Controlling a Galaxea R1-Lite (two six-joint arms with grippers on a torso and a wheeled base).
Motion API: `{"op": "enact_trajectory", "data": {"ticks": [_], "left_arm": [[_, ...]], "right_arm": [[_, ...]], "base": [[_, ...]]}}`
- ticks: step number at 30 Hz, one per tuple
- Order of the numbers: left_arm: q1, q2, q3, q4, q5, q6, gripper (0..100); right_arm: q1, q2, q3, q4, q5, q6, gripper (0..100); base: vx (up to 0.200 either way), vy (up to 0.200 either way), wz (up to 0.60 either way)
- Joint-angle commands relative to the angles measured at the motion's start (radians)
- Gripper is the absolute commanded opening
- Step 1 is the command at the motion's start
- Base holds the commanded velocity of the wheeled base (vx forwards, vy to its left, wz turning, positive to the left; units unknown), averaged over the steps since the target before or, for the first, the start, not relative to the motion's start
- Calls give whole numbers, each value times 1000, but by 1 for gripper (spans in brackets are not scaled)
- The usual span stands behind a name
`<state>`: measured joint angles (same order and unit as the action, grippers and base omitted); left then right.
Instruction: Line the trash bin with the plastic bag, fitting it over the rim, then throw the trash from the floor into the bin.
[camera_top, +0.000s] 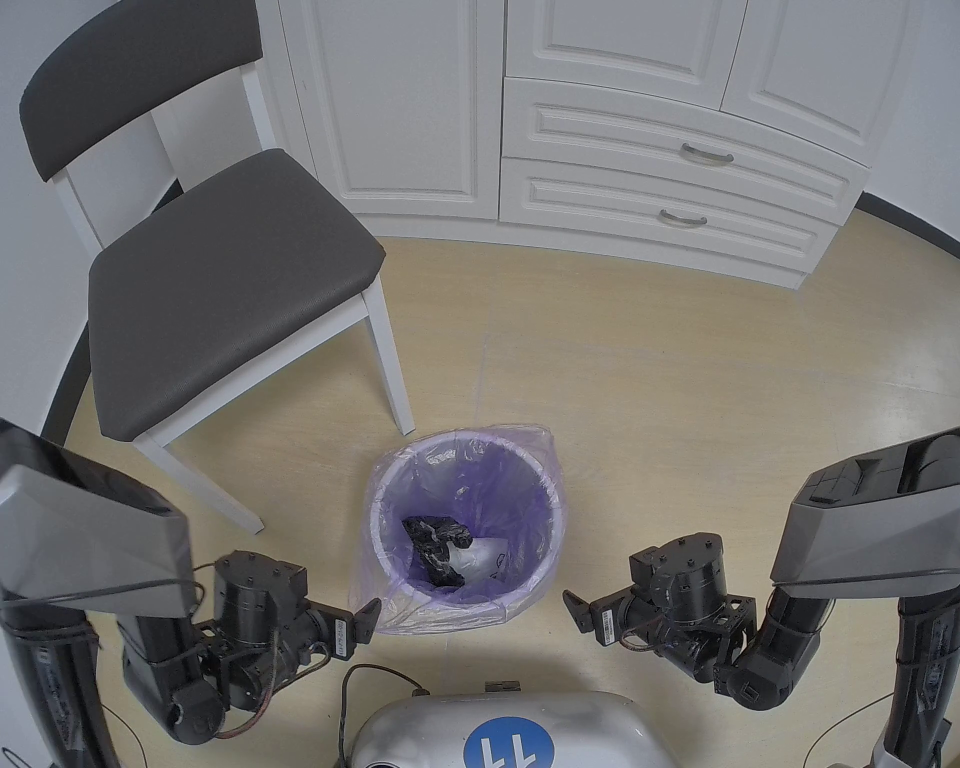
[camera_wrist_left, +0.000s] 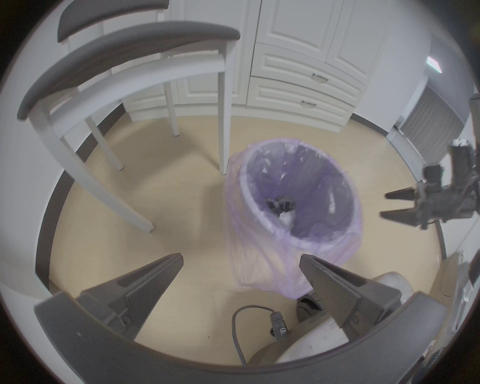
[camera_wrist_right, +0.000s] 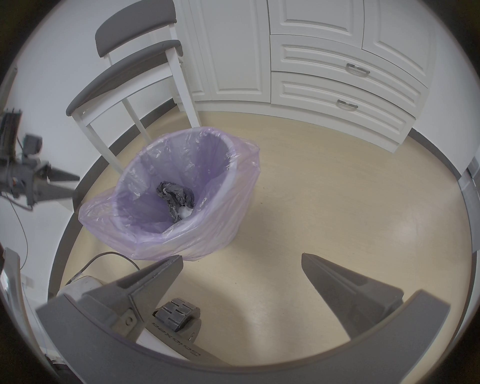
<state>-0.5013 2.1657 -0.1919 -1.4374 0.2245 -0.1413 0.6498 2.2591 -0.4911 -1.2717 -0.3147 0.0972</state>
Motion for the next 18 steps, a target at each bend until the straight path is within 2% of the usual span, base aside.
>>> {"op": "enact_trajectory", "data": {"ticks": [1, 18], "left_arm": [[-29, 279, -81, -93, 102, -67, 100], [53, 379, -130, -93, 121, -67, 100]], "right_arm": [[-30, -76, 6, 8, 2, -4, 100], [-62, -99, 20, 11, 9, -11, 100]], "base": [[0, 0, 0], [0, 0, 0]]}}
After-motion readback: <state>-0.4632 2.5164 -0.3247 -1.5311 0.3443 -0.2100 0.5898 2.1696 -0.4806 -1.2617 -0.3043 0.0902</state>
